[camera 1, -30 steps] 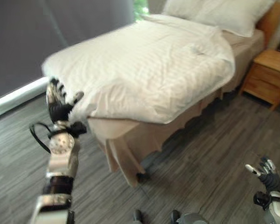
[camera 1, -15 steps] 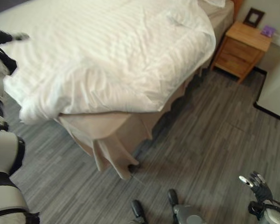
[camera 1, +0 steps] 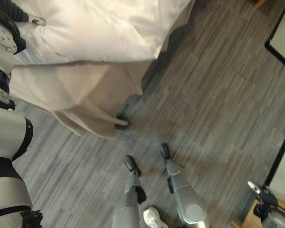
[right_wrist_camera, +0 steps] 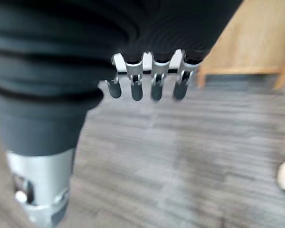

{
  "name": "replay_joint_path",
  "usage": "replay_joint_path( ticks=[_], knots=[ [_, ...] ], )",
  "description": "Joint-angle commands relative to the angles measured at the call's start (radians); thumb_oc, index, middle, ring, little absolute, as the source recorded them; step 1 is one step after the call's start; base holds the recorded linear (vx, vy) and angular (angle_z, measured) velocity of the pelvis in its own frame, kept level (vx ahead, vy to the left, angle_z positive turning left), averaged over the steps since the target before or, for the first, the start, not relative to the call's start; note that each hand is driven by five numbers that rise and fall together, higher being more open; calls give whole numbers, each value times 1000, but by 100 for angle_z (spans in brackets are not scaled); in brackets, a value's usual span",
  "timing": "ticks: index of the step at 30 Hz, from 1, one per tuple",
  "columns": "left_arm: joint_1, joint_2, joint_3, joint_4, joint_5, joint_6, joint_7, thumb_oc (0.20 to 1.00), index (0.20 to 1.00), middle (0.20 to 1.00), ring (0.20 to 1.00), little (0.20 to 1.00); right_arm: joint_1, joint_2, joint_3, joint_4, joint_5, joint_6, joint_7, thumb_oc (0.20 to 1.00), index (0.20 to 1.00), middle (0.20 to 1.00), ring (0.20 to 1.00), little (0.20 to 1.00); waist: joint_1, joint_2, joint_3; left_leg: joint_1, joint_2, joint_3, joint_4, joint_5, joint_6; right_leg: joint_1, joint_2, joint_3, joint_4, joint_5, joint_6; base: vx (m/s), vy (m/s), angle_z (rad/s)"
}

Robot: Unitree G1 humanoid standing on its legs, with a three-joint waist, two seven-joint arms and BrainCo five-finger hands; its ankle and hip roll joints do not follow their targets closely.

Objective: Making the bed.

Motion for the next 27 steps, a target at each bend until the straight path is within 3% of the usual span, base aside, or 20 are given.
replay_joint_path(
  ticks=[1, 3, 4, 5, 12, 15, 16, 18, 19, 20, 21, 22, 23, 24, 26, 27],
  knots=[
    [-15, 83, -46, 103, 27, 40, -11, 1000, 1000, 1000, 1000, 1000, -20, -9, -9, -51, 32, -30, -25, 1000, 1000, 1000, 1000, 1000, 6, -12, -21, 32, 77, 1, -10, 31, -83, 91, -55, 44, 8, 120, 127, -28, -51, -10],
    [25, 72, -15, 108, 34, 51, -20, 1000, 1000, 1000, 1000, 1000, -13, -3, -3, -75, 32, -29, -25, 1000, 1000, 1000, 1000, 1000, 8, -19, -20, 18, 80, 4, -5, 31, -83, 80, -54, 46, 8, 126, 129, -4, -36, -11],
    [101, 57, 32, 128, 39, 52, -65, 520, 520, 520, 520, 520, 4, 9, 4, -89, 24, -26, -20, 1000, 1000, 1000, 1000, 1000, 10, -25, -16, -1, 83, -1, 11, 27, -82, 72, -56, 41, 8, 118, 126, 10, -34, -13],
    [106, 57, 36, 127, 39, 52, -65, 200, 200, 200, 200, 200, 6, 7, 4, -90, 23, -25, -20, 1000, 1000, 1000, 1000, 1000, 9, -23, -18, -1, 83, -1, 12, 26, -82, 72, -56, 42, 8, 118, 126, 12, -29, -14],
    [138, 78, -2, 72, 64, 25, -123, 200, 200, 200, 200, 200, 32, 2, 34, -108, -1, -3, 20, 1000, 1000, 1000, 1000, 1000, 25, -2, -29, 53, 83, -4, 13, 14, -80, 114, -55, 23, 12, 71, 123, 9, 0, -8],
    [162, 91, -82, -95, 154, -6, -98, 200, 200, 200, 200, 200, 15, -33, 44, -74, -2, -4, 37, 1000, 1000, 1000, 1000, 1000, 60, 37, -20, 135, 84, -20, 7, 10, -82, 170, -62, 2, 43, 11, 113, 31, -9, 7],
    [267, 99, -64, -224, 195, -13, -94, 200, 200, 200, 200, 200, -6, -48, 30, -29, 1, -7, 36, 1000, 1000, 1000, 1000, 1000, 86, 52, -6, 162, 84, -19, 14, 35, -76, 185, -63, -11, 74, -5, 98, -42, -30, 13],
    [317, 104, -63, -281, 219, -16, -112, 200, 200, 200, 200, 200, -10, -55, 23, -8, 0, -6, 33, 1000, 1000, 1000, 1000, 1000, 96, 62, -5, 182, 83, -23, 11, 35, -76, 201, -63, -17, 81, -21, 95, 2, -22, 12],
    [500, 123, 26, -422, 242, -4, -182, 200, 200, 200, 200, 200, -13, -66, -11, 46, -24, 12, 35, 1000, 1000, 1000, 1000, 1000, 120, 78, -8, 242, 78, -31, 2, 28, -75, 244, -67, -33, 102, -48, 89, 51, -11, 17],
    [504, 124, 30, -423, 243, -4, -182, 200, 200, 200, 200, 200, -13, -67, -11, 46, -24, 12, 35, 1000, 1000, 1000, 1000, 1000, 118, 79, -8, 243, 78, -31, 2, 29, -75, 245, -67, -33, 101, -48, 89, 90, -18, 14],
    [700, 98, 131, -519, 241, -9, -235, 200, 200, 200, 200, 200, 3, -58, -50, 93, -49, 27, 35, 1000, 1000, 1000, 1000, 1000, 146, 87, -20, 292, 74, -35, -6, 24, -75, 285, -70, -40, 115, -76, 80, 48, -14, 11],
    [726, 100, 156, -528, 245, -7, -235, 200, 200, 200, 200, 200, 2, -67, -43, 93, -48, 27, 35, 1000, 1000, 1000, 1000, 1000, 137, 93, -19, 296, 74, -35, -9, 24, -76, 289, -69, -41, 115, -76, 80, 112, -19, 9],
    [921, 50, 249, -600, 267, -5, -257, 200, 200, 200, 200, 200, 24, -60, -76, 116, -77, 41, 46, 1000, 1000, 1000, 1000, 1000, 157, 97, -41, 345, 71, -39, -19, 19, -75, 330, -68, -46, 117, -97, 71, 55, -8, 9],
    [933, 51, 261, -606, 268, -4, -258, 200, 200, 200, 200, 200, 24, -64, -73, 115, -77, 42, 46, 1000, 1000, 1000, 1000, 1000, 154, 99, -42, 344, 73, -38, -21, 23, -75, 328, -66, -45, 115, -93, 70, 128, -11, 9],
    [1387, -129, 427, -692, 296, -15, -344, 200, 200, 200, 200, 200, 71, -71, -145, 168, -127, 63, 57, 1000, 1000, 1000, 1000, 1000, 174, 113, -104, 431, 67, -38, -40, 9, -73, 409, -65, -53, 103, -114, 62, 156, 0, 15],
    [1469, -185, 450, -672, 299, -19, -358, 200, 200, 200, 200, 200, 81, -72, -152, 173, -142, 70, 61, 1000, 1000, 1000, 1000, 1000, 173, 114, -122, 447, 67, -36, -45, 7, -71, 424, -63, -53, 98, -115, 61, 147, -3, 10]
  ],
)
